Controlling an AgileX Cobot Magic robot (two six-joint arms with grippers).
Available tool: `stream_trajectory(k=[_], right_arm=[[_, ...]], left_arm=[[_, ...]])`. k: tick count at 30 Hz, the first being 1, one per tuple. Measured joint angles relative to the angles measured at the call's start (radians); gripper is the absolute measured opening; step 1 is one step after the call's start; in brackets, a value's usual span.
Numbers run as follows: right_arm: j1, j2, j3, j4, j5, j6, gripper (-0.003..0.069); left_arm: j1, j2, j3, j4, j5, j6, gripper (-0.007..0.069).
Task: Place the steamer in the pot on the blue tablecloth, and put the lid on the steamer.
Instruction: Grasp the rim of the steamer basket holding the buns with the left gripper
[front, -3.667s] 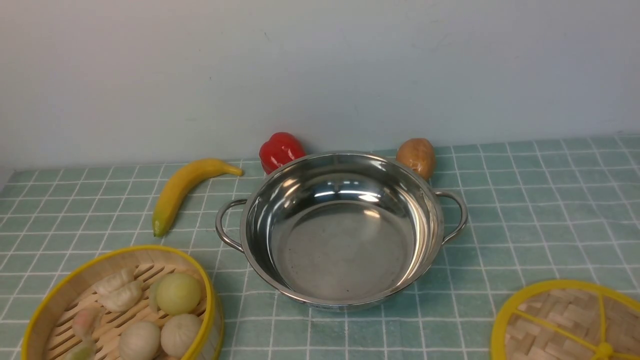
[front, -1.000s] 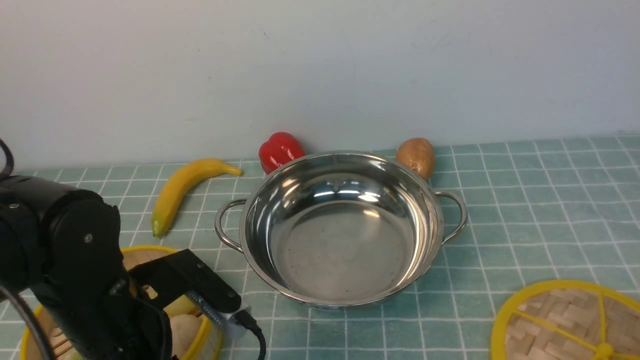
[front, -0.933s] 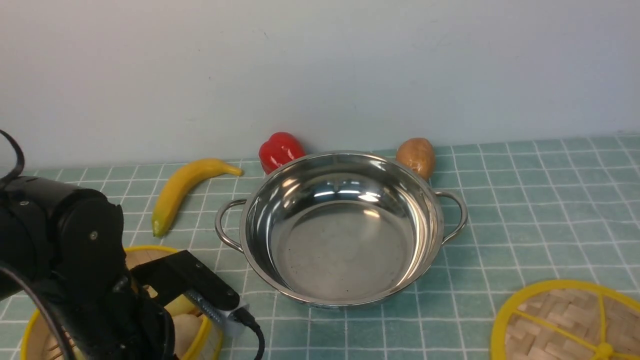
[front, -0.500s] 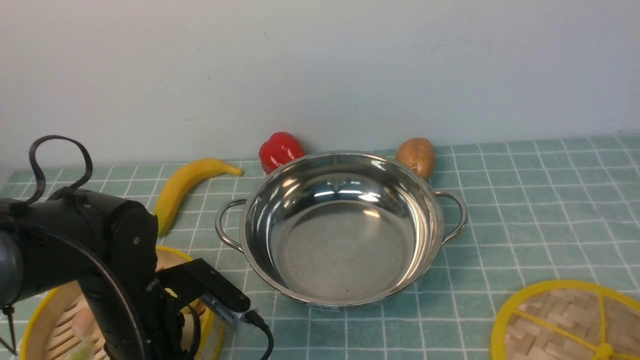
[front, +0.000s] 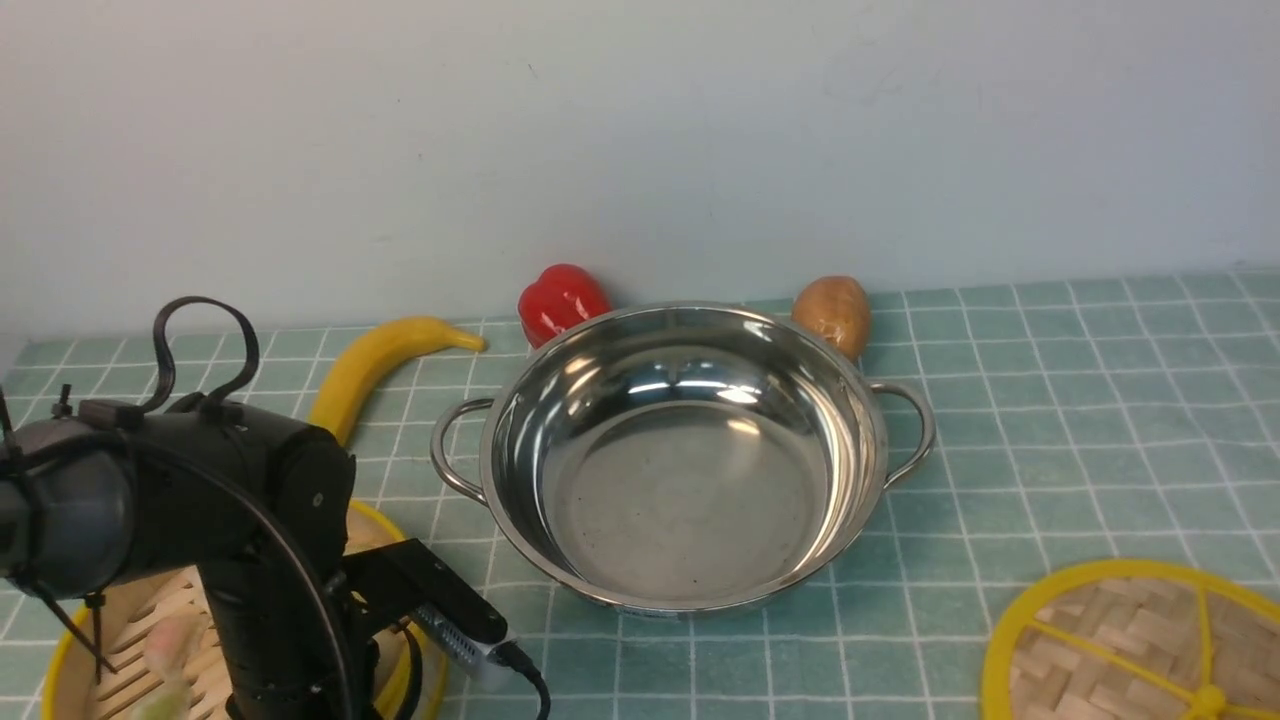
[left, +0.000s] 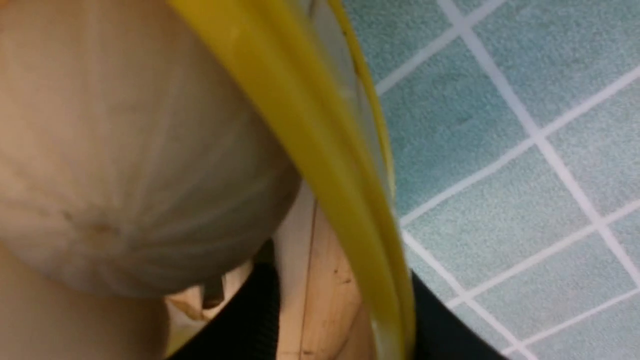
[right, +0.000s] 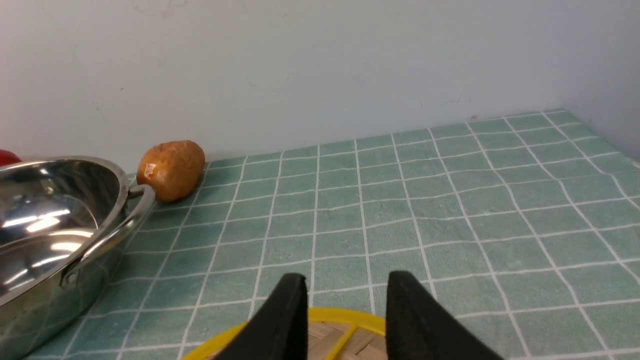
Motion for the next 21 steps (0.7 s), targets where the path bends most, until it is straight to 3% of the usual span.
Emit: stream_trajectory(k=[12, 15, 21], right_arm=[[0.0, 0.0, 0.0, 0.0, -0.001, 0.0, 0.0243], [0.0, 0.0, 0.0, 0.0, -0.001, 0.0, 0.0243], [0.0, 0.0, 0.0, 0.0, -0.001, 0.0, 0.0243]], left_arm=[[0.0, -0.01, -0.004, 0.042, 0.029, -0.031, 0.0249], [0.0, -0.06, -0.002, 0.086, 0.054, -0.059, 0.0072], [0.001, -0.163, 0.003, 0.123, 0.1, -0.069, 0.005]])
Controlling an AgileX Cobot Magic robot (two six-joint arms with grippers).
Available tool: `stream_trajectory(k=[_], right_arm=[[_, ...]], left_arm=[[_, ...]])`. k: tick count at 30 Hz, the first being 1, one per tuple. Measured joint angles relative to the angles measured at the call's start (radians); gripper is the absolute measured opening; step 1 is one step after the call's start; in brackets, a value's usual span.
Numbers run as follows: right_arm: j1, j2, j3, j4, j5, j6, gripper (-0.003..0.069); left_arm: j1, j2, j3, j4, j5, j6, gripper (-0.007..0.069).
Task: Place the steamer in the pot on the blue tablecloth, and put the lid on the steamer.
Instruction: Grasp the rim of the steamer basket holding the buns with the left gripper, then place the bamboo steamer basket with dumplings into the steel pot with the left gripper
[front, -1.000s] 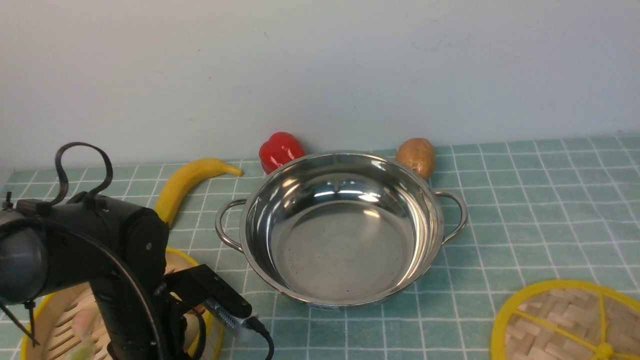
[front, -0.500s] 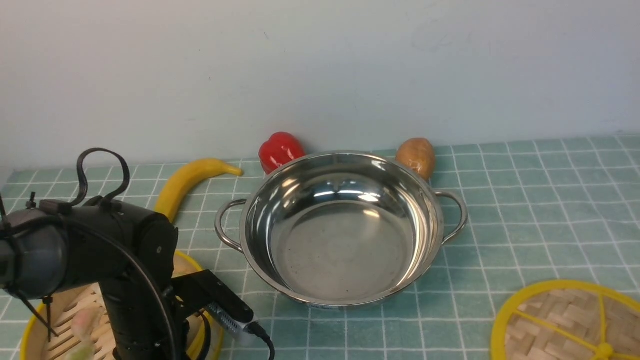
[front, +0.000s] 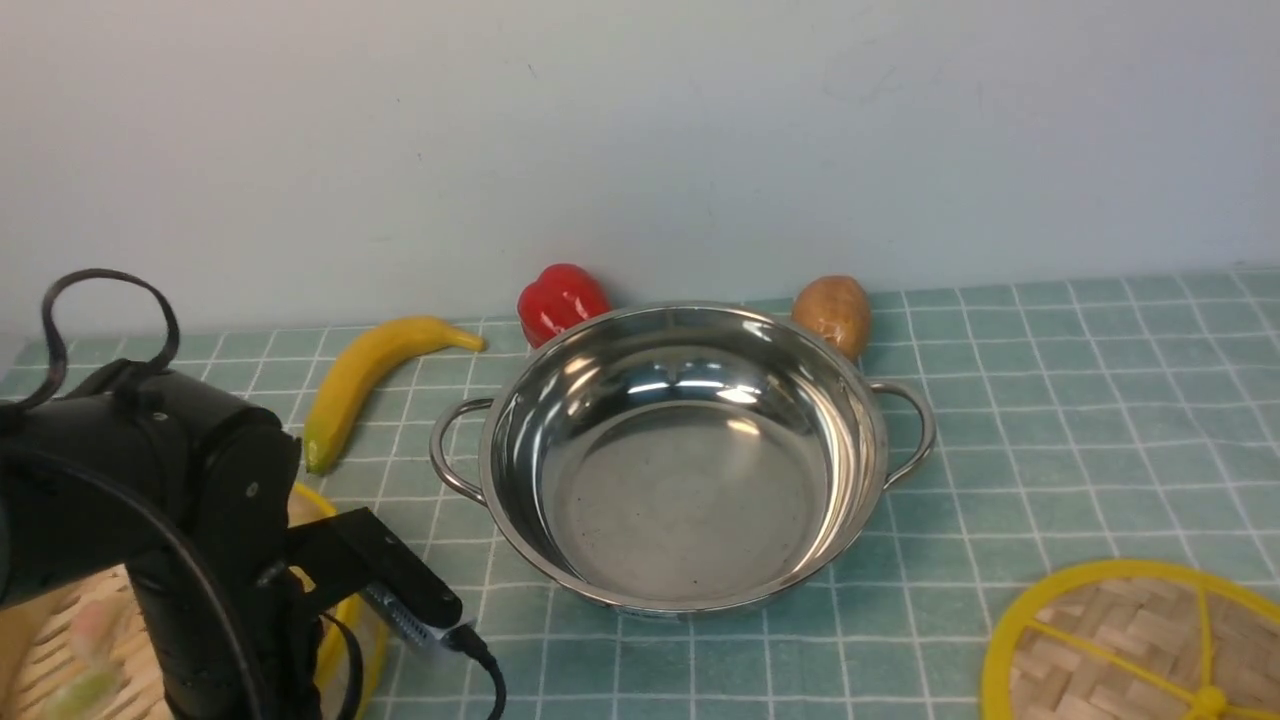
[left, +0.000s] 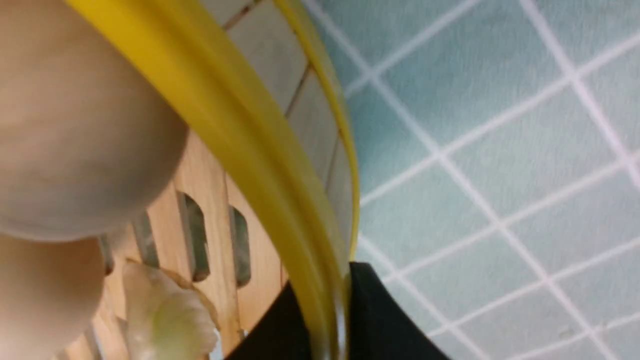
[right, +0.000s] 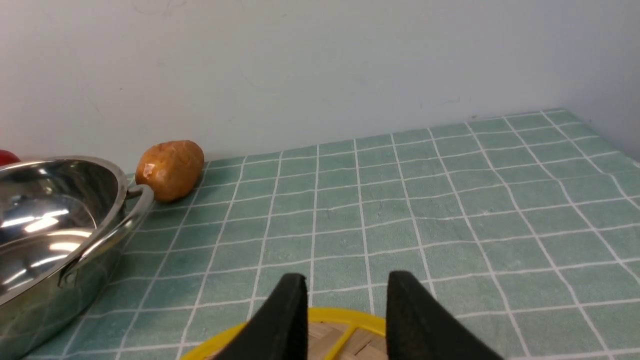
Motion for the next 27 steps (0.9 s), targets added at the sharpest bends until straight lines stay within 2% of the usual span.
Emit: stream_trajectory(k=[6, 13, 22, 27], right_arm=[[0.0, 0.0, 0.0, 0.0, 0.0, 0.0, 0.0243], [0.0, 0.0, 0.0, 0.0, 0.0, 0.0, 0.0243], [0.0, 0.0, 0.0, -0.001, 0.0, 0.019, 0.0243], [0.0, 0.0, 0.0, -0.001, 0.0, 0.02, 0.0243]], left_arm=[[0.0, -0.109, -0.029, 0.052, 0.11, 0.021, 0.005], [-0.034, -0.138, -0.183, -0.05, 0.145, 0.142, 0.005], [-0.184, -0.078, -0.522, -0.108, 0.149, 0.188, 0.005], [-0.333, 0.09, -0.712, -0.129, 0.15, 0.224, 0.005]])
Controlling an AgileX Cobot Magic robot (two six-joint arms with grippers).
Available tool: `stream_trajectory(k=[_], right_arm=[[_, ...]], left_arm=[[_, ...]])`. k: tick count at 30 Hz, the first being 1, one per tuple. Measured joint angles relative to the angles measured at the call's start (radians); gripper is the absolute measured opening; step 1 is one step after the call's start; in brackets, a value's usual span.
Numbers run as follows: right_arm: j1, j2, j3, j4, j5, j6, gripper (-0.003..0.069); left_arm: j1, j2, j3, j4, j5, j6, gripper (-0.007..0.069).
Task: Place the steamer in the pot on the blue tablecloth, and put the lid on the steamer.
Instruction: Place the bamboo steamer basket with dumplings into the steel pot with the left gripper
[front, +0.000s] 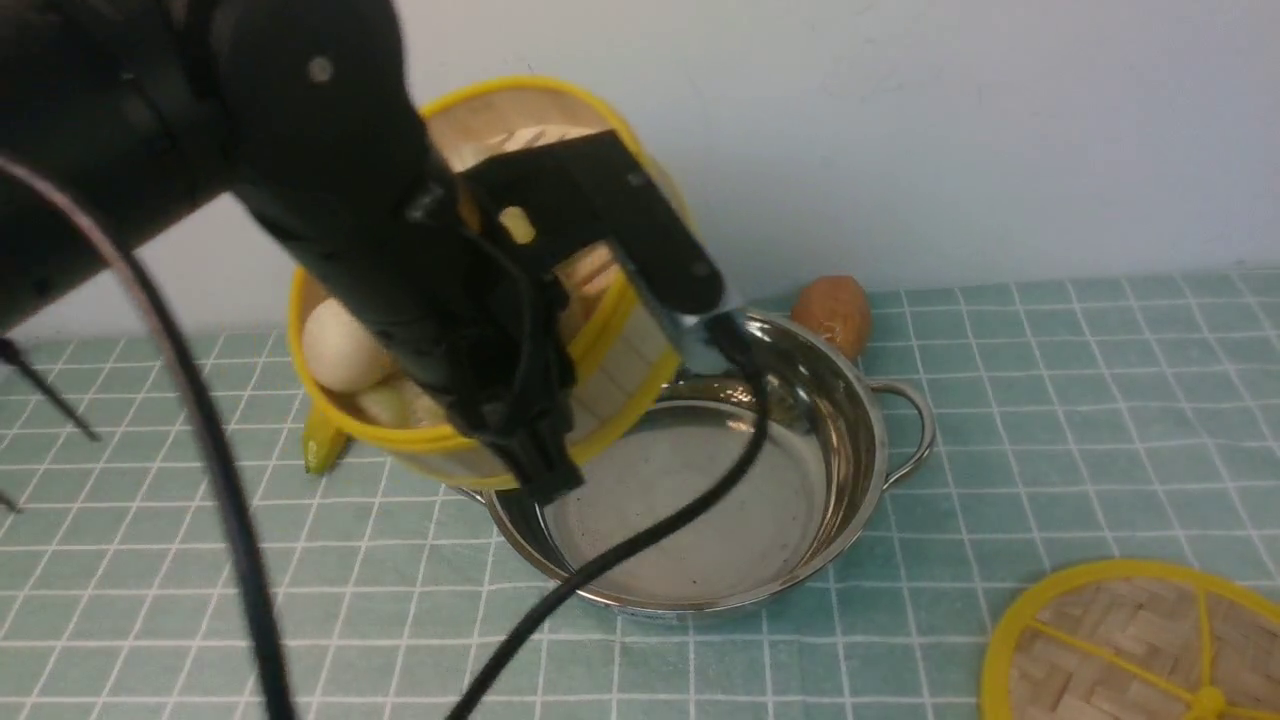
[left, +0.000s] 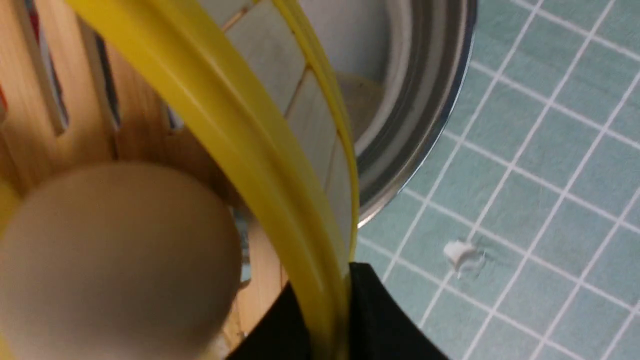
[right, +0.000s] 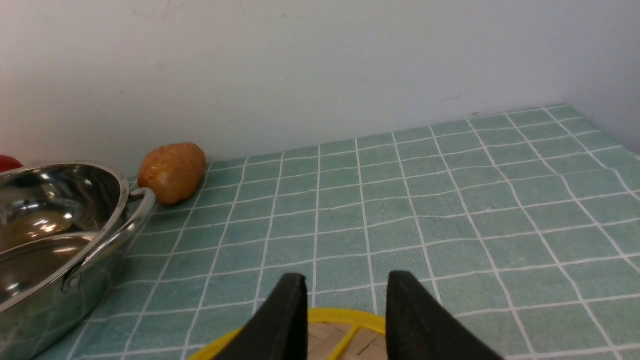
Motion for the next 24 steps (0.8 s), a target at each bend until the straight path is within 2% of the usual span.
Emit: stream_trajectory(k=[7, 13, 24], right_arm=[[0.0, 0.0, 0.0, 0.001, 0.0, 0.001, 0.0243], [0.0, 0.0, 0.0, 0.001, 0.0, 0.002, 0.0243], [0.0, 0.0, 0.0, 0.001, 0.0, 0.002, 0.0243]], left_arm=[[-0.099, 0.21, -0.114, 0.038, 0.002, 0.043, 0.005], [-0.084, 0.331, -0.127, 0.094, -0.002, 0.05, 0.005], [-0.073, 0.414, -0.136, 0.082, -0.003, 0.11, 0.005]])
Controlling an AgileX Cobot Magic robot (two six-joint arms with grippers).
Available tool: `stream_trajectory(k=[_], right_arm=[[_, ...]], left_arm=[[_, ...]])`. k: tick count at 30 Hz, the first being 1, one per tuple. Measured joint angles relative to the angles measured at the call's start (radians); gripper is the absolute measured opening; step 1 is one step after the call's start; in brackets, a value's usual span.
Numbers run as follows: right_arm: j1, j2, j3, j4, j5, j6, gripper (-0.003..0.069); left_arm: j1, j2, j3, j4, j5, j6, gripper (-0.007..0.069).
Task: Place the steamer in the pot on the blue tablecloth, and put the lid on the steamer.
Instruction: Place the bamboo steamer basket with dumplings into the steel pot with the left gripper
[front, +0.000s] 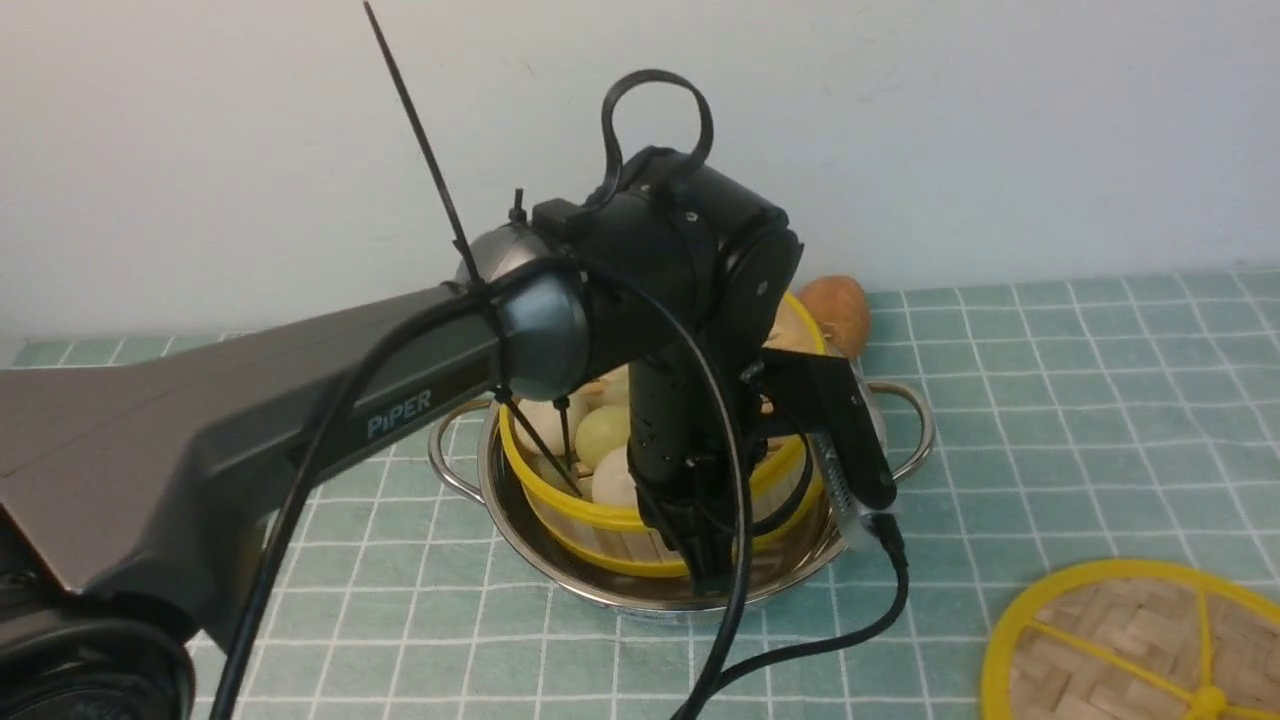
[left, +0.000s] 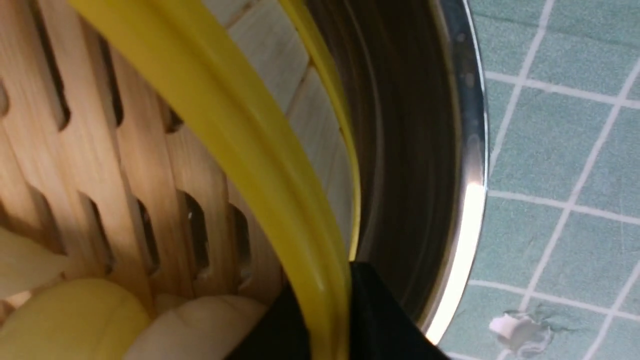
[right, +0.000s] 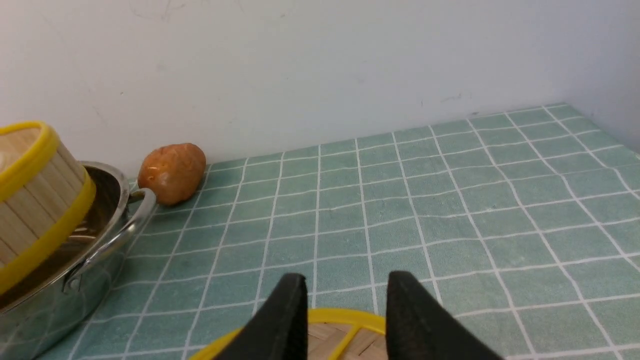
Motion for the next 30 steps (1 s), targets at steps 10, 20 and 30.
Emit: stream_trajectory(k=[10, 20, 30], right_arm=[[0.0, 0.0, 0.0, 0.0, 0.0, 0.0, 0.0243], [0.0, 0.0, 0.0, 0.0, 0.0, 0.001, 0.0243], [0.0, 0.0, 0.0, 0.0, 0.0, 0.001, 0.0243]], left_arm=[[0.006, 0.056, -0.001, -0.017, -0.003, 0.018, 0.005], [0.006, 0.063, -0.003, -0.01, -0.012, 0.018, 0.0094], [0.006, 0.043, -0.038, 0.041, -0.012, -0.02, 0.044]])
